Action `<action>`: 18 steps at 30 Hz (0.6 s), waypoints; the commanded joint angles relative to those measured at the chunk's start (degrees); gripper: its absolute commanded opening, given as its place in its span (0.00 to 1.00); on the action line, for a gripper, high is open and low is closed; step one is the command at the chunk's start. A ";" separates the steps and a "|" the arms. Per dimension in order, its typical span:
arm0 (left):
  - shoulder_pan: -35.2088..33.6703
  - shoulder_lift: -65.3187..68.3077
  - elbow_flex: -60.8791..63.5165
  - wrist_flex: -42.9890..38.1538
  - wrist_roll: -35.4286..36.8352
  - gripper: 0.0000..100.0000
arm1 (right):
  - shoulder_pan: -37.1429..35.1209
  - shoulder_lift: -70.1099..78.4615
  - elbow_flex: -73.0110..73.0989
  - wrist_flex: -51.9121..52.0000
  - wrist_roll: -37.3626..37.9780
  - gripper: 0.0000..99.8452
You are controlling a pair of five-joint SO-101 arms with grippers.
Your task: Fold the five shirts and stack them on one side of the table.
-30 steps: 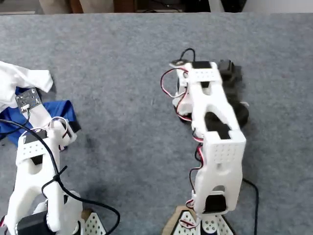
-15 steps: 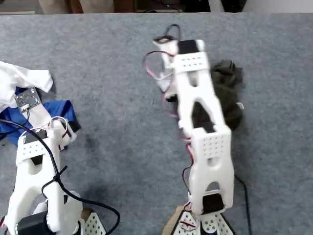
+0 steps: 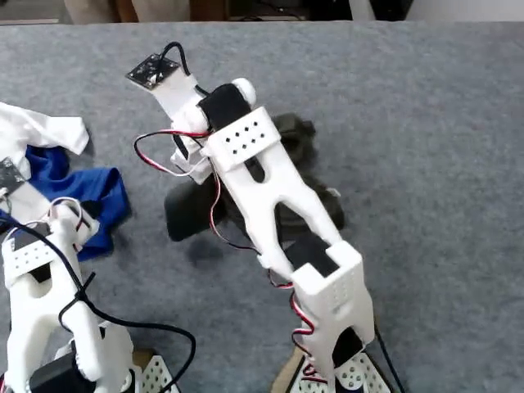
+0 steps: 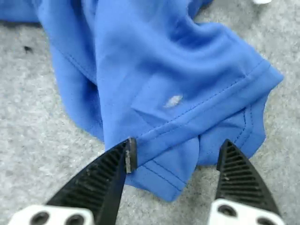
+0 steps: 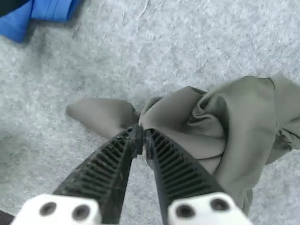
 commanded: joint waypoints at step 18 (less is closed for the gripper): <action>1.32 -1.10 -2.37 -0.18 -1.14 0.28 | 25.80 14.29 -1.98 -2.11 -4.75 0.43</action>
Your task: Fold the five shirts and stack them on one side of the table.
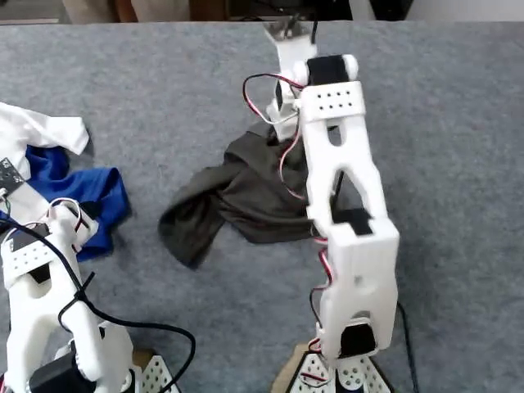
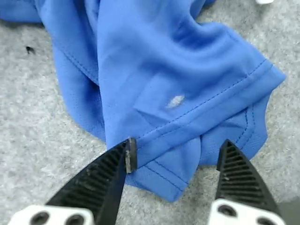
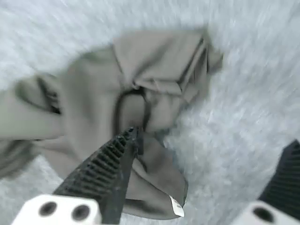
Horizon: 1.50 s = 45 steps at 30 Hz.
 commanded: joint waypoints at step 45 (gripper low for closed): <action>5.27 -1.10 0.97 -2.37 -0.70 0.28 | -3.74 -24.40 33.63 4.04 1.58 0.32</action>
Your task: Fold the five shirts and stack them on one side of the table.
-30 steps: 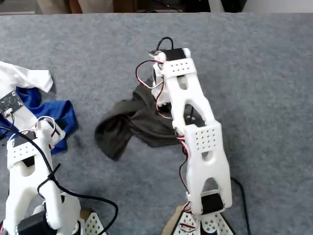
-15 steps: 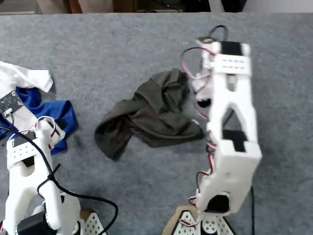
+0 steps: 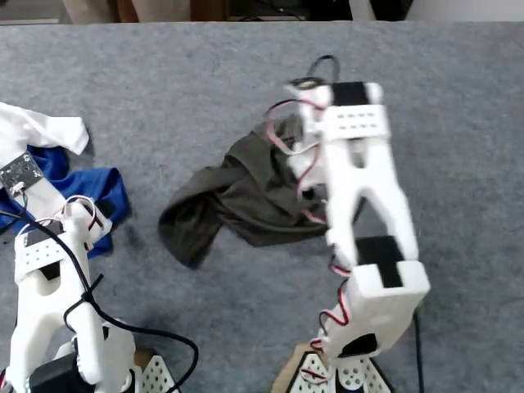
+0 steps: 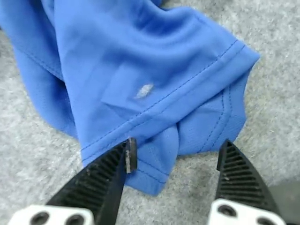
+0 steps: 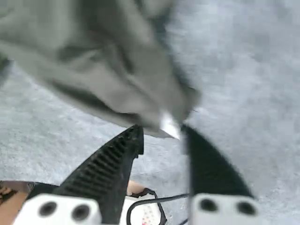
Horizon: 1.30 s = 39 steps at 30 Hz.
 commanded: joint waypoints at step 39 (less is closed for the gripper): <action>9.32 -1.10 -0.44 0.44 -3.96 0.19 | 39.52 10.86 -9.36 0.79 12.31 0.01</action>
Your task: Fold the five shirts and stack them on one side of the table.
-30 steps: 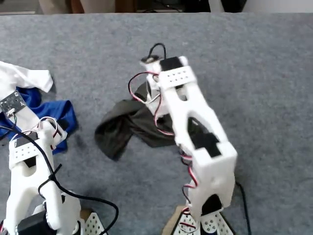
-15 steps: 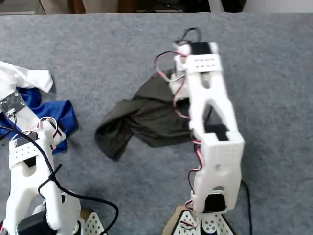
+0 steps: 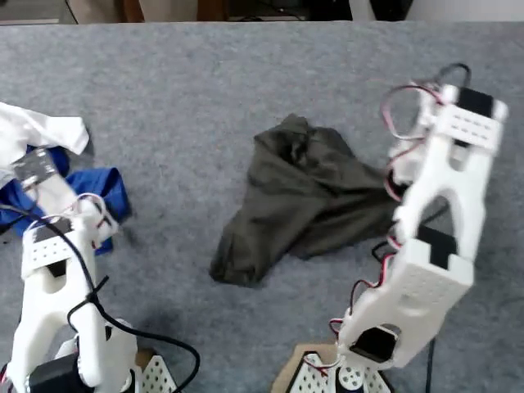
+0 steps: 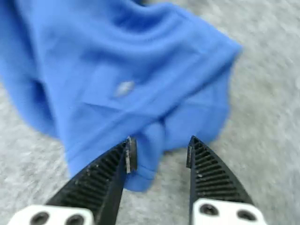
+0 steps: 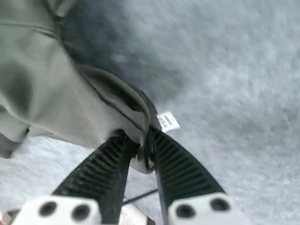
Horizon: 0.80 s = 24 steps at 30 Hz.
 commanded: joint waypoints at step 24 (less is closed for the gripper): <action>27.34 -1.01 -5.98 9.67 7.30 0.27 | 20.88 2.68 -8.92 1.32 23.91 0.30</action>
